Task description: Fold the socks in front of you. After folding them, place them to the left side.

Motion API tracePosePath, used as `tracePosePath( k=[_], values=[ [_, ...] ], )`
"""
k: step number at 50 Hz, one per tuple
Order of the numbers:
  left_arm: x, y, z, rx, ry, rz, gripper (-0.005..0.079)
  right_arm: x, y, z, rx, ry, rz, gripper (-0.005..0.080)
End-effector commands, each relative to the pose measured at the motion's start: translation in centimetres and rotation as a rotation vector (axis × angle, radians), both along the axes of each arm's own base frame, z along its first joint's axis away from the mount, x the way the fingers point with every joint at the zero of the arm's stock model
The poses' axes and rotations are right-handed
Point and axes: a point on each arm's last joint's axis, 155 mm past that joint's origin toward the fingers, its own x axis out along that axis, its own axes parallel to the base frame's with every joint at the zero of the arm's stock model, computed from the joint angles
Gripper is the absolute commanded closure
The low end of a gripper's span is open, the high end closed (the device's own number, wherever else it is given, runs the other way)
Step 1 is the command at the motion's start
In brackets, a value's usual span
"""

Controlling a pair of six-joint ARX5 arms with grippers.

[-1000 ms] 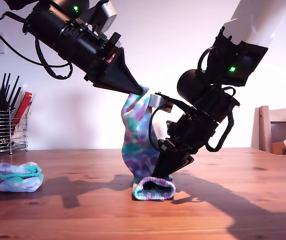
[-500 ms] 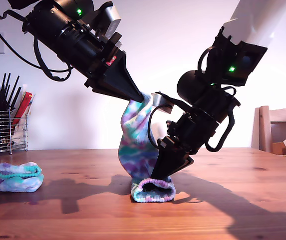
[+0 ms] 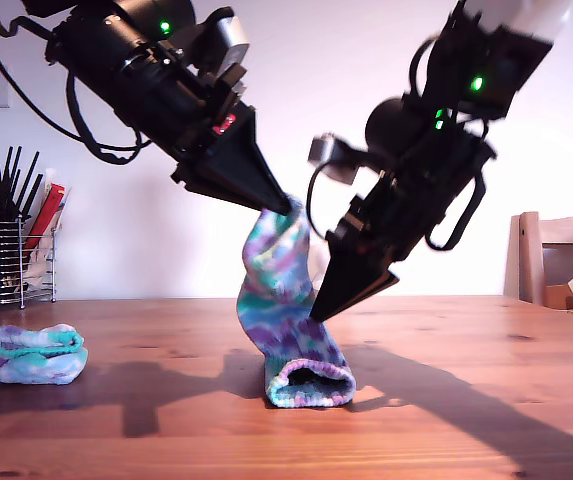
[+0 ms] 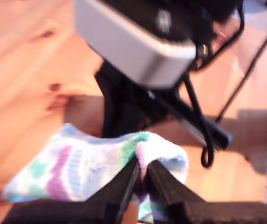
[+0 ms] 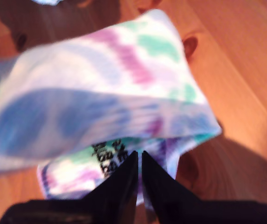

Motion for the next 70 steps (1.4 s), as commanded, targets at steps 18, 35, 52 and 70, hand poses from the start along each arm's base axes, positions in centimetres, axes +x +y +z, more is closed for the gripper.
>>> tracePosePath(
  k=[18, 35, 52, 70],
  values=[
    [-1.7, -1.1, -4.1, 0.064, 0.094, -0.046, 0.0766, 1.5, -2.7, 2.9, -0.019, 0.031, -0.050, 0.0765],
    [-2.3, -2.5, -6.6, 0.085, 0.106, -0.092, 0.0766, 0.5, -0.9, 5.0, 0.085, 0.095, -0.020, 0.0765],
    [-2.5, -2.6, -8.1, 0.104, 0.126, -0.103, 0.0766, 1.1, 0.3, 4.4, 0.107, 0.087, -0.020, 0.0765],
    [-2.3, -2.9, -9.6, 0.112, 0.137, -0.104, 0.0766, 2.4, 1.3, 1.6, 0.120, 0.105, -0.042, 0.0765]
  ],
)
